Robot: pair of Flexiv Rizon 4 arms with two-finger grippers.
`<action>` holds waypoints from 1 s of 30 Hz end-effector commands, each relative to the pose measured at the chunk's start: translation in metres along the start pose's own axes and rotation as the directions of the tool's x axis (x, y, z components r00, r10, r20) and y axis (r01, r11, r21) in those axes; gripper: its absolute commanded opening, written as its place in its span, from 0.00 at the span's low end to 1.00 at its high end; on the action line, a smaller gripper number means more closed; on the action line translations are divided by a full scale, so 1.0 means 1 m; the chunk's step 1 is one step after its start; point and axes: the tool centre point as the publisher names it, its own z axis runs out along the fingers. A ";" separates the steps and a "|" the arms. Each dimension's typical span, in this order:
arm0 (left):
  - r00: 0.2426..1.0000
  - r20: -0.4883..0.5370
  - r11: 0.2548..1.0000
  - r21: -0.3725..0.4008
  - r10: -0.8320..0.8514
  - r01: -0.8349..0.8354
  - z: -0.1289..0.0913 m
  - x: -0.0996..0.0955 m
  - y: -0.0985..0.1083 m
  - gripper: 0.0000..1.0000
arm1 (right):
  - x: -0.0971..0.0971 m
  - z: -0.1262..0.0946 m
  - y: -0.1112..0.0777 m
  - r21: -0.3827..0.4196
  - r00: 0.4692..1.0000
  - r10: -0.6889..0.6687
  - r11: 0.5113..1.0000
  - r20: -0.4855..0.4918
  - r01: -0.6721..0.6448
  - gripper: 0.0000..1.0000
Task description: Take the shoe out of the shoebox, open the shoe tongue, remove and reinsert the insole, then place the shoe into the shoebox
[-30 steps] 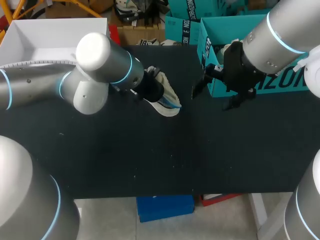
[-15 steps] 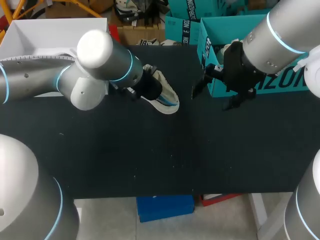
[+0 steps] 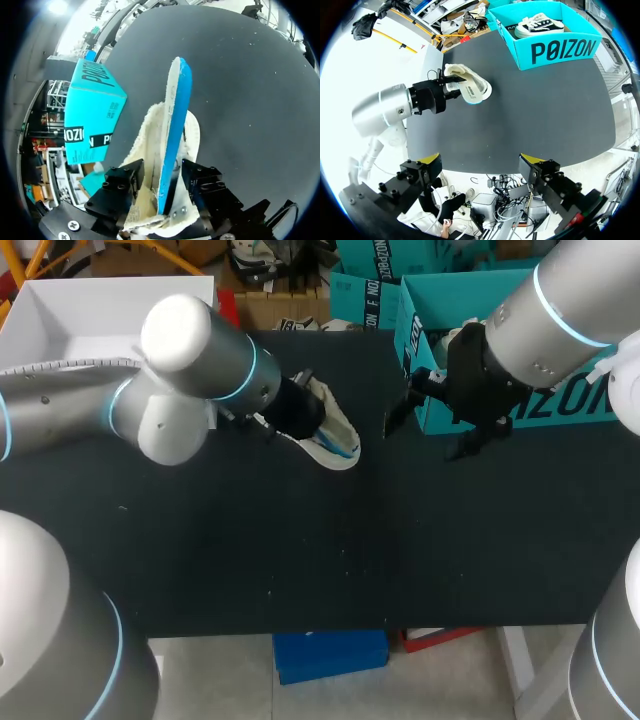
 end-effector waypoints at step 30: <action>1.000 0.002 0.995 -0.099 0.026 -0.026 -0.025 0.018 0.037 0.46 | 0.001 0.001 0.000 0.000 1.000 0.001 1.000 0.002 -0.001 1.00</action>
